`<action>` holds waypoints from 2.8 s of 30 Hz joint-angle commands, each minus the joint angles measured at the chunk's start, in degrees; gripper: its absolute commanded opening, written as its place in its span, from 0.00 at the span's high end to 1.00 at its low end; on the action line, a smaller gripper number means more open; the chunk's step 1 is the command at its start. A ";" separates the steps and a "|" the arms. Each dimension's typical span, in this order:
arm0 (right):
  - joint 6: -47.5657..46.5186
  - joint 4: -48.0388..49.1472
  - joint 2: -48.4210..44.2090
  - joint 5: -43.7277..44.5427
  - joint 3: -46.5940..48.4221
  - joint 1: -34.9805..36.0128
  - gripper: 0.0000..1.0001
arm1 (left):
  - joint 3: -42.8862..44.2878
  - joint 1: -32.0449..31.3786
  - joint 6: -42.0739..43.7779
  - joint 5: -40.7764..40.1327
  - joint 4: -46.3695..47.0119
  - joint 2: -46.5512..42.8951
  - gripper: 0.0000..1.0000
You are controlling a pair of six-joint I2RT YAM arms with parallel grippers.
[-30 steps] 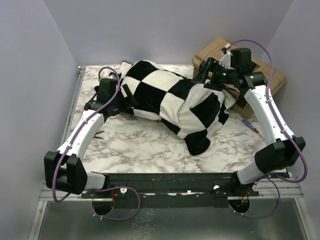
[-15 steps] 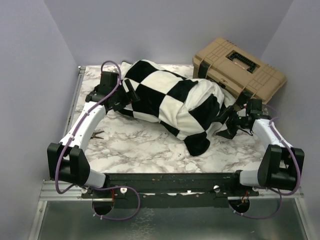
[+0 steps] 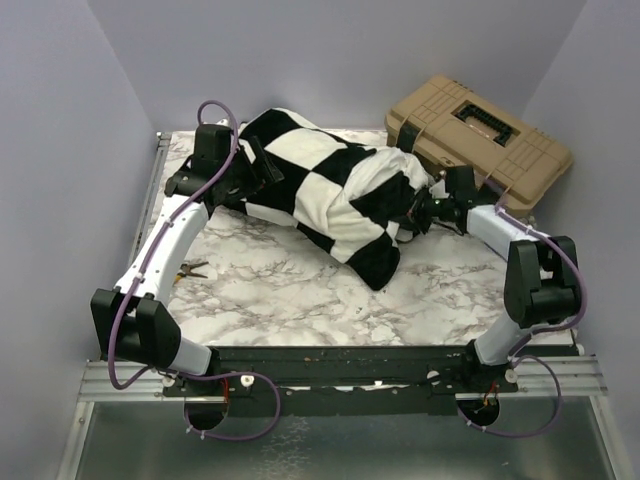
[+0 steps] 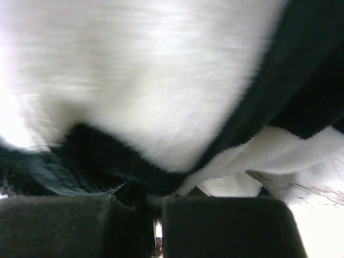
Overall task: Put the pillow into the pillowcase
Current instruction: Stuff the pillow into the pillowcase, then reset both arms
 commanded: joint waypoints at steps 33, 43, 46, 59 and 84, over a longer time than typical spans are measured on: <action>-0.67 -4.24 12.82 -11.62 83.79 5.84 0.99 | 12.66 -21.69 -2.89 -22.80 12.79 6.09 0.20; -12.43 -20.56 9.91 -4.51 71.12 13.65 0.01 | 4.07 -5.12 0.06 -43.98 -7.95 -9.17 0.13; -13.77 -22.77 5.74 -3.06 64.56 9.94 0.00 | 0.98 -4.95 2.53 -38.37 -4.19 -10.58 0.13; -26.92 -54.01 -11.93 8.82 23.78 0.91 0.00 | -2.46 -4.55 3.17 -12.71 0.64 0.92 0.12; -31.06 -32.39 -3.65 31.76 43.55 6.50 0.00 | -21.96 -0.65 9.37 -27.84 11.37 -19.84 0.04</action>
